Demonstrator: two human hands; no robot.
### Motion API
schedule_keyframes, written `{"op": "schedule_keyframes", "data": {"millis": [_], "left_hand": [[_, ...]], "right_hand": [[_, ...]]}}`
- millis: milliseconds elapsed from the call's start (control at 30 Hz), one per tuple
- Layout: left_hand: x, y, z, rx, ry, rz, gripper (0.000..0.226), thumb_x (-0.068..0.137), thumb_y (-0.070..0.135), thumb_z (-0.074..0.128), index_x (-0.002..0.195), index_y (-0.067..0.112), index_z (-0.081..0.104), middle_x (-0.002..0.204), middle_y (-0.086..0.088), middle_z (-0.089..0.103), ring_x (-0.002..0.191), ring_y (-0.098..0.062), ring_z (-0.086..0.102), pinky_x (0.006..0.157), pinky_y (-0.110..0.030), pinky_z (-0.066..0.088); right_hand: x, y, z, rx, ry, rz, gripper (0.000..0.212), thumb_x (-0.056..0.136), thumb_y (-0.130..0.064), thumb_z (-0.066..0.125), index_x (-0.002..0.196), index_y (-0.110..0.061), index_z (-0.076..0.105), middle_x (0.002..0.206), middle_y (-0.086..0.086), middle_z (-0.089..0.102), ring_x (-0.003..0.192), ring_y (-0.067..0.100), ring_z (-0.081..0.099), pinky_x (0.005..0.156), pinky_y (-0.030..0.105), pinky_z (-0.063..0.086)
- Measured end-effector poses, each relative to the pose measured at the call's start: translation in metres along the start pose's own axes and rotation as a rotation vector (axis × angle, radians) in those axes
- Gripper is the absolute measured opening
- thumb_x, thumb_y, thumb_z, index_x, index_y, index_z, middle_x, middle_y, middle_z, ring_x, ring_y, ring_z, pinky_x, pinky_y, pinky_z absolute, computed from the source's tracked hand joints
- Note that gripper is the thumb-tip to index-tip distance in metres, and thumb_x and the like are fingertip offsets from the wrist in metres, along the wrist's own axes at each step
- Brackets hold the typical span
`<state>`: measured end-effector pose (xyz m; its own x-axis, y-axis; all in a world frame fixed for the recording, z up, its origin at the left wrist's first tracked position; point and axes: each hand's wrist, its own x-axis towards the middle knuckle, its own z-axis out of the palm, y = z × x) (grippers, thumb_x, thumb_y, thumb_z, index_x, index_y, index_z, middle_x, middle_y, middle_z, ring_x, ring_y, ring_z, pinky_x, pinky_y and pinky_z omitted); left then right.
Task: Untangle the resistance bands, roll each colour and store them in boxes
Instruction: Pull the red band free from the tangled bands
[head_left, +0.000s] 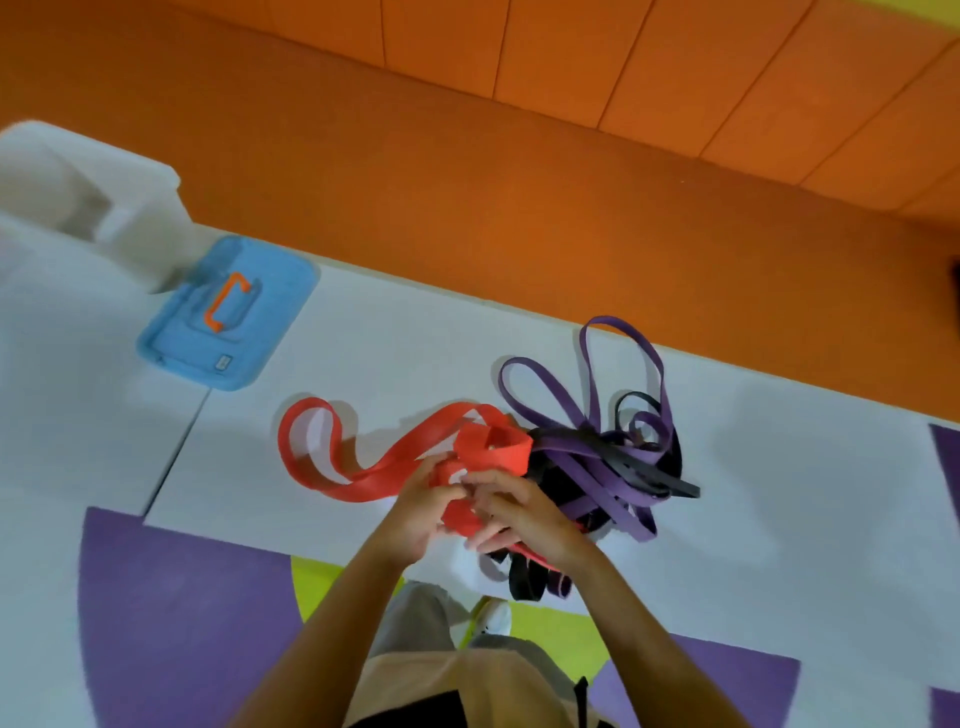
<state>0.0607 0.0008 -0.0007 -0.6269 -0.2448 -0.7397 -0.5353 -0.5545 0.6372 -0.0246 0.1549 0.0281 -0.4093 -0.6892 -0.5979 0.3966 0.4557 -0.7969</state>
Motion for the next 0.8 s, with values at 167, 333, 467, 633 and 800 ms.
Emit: {"op": "schedule_keyframes", "data": {"millis": [167, 333, 467, 633, 800], "left_hand": [[0.012, -0.009, -0.008, 0.153, -0.031, -0.067, 0.066, 0.089, -0.014, 0.058, 0.13, 0.038, 0.06, 0.126, 0.001, 0.064, 0.103, -0.027, 0.078, 0.09, -0.049, 0.06], [0.018, -0.008, -0.018, 0.288, -0.053, -0.036, 0.074, 0.091, -0.009, 0.059, 0.145, 0.04, 0.048, 0.136, 0.002, 0.056, 0.113, -0.026, 0.072, 0.089, -0.056, 0.064], [0.015, -0.007, -0.022, 0.439, -0.123, 0.028, 0.078, 0.092, -0.004, 0.063, 0.154, 0.037, 0.04, 0.152, 0.001, 0.043, 0.124, -0.03, 0.063, 0.08, -0.044, 0.067], [0.004, -0.011, -0.014, 0.586, -0.2, 0.072, 0.101, 0.087, -0.004, 0.066, 0.167, 0.034, 0.017, 0.167, 0.005, 0.025, 0.125, -0.028, 0.061, 0.07, -0.025, 0.063], [-0.008, -0.017, 0.002, 0.858, -0.181, 0.372, 0.129, 0.078, -0.016, 0.064, 0.166, 0.038, -0.014, 0.176, 0.003, -0.013, 0.159, -0.03, 0.025, 0.077, -0.024, 0.056]], "right_hand": [[0.006, 0.015, -0.052, -0.7, 0.479, -0.068, 0.024, 0.1, -0.009, 0.062, 0.103, -0.025, 0.079, 0.089, -0.007, 0.08, 0.082, 0.019, 0.076, 0.082, 0.047, 0.06], [0.009, 0.024, -0.081, -1.182, 0.045, -0.034, 0.053, 0.095, -0.013, 0.066, 0.143, -0.035, 0.063, 0.156, -0.009, 0.051, 0.146, 0.014, 0.044, 0.117, 0.03, 0.04], [0.013, 0.033, -0.081, -1.551, -0.199, -0.053, 0.085, 0.093, -0.02, 0.067, 0.161, -0.051, 0.025, 0.174, -0.005, 0.009, 0.161, 0.025, 0.003, 0.126, 0.05, 0.024], [0.02, 0.045, -0.075, -1.752, -0.247, -0.101, 0.096, 0.092, -0.01, 0.064, 0.163, -0.05, 0.012, 0.175, -0.007, -0.014, 0.161, 0.039, 0.003, 0.122, 0.069, 0.011], [0.025, 0.05, -0.072, -1.81, -0.344, -0.072, 0.087, 0.101, -0.008, 0.056, 0.166, -0.043, 0.01, 0.177, 0.004, 0.002, 0.16, 0.041, 0.008, 0.12, 0.076, 0.003]]}}
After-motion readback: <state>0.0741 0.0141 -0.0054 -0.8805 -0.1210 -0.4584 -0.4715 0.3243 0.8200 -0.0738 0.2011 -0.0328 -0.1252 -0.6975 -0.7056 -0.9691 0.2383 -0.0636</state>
